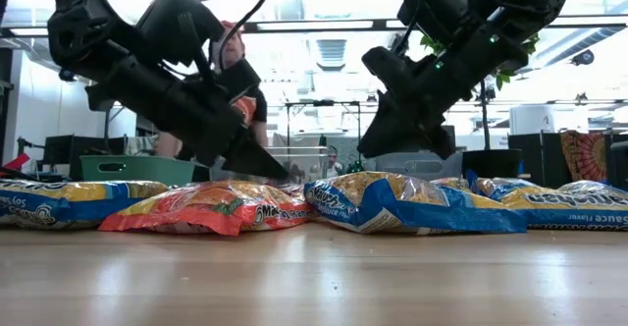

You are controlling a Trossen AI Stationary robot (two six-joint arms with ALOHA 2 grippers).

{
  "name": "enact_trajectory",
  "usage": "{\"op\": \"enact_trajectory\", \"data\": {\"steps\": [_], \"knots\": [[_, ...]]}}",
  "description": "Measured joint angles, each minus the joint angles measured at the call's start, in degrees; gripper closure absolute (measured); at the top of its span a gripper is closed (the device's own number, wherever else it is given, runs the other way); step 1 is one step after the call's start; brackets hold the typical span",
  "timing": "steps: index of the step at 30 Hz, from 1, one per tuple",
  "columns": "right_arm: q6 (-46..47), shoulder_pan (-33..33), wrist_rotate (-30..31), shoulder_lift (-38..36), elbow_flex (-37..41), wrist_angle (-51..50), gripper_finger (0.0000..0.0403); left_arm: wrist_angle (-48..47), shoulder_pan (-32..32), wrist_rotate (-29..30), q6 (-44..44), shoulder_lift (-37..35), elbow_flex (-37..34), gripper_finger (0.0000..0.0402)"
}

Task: Sort Maruchan noodles
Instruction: Put the red noodle pack into the black bin

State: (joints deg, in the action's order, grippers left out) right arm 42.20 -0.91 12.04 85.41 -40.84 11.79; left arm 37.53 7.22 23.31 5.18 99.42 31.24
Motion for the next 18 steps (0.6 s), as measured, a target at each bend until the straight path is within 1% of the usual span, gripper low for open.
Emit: {"op": "enact_trajectory", "data": {"steps": [6,10,14,18], "knots": [[8.3,-0.3,0.0,0.0,0.0,-2.8,0.0251,0.5,-0.4,0.3,0.1,2.6,0.0,0.0402],[11.0,-0.4,0.0,0.0,0.0,-4.2,0.0195,0.6,-0.5,0.3,0.9,4.3,0.0,0.0402],[11.9,-0.6,0.1,0.0,0.0,-5.3,0.0153,0.9,-0.5,0.3,1.6,5.3,0.0,0.0402],[11.9,-0.6,1.6,0.0,0.0,-5.4,0.0126,0.9,-0.5,0.3,1.9,5.8,0.0,0.0402]]}}
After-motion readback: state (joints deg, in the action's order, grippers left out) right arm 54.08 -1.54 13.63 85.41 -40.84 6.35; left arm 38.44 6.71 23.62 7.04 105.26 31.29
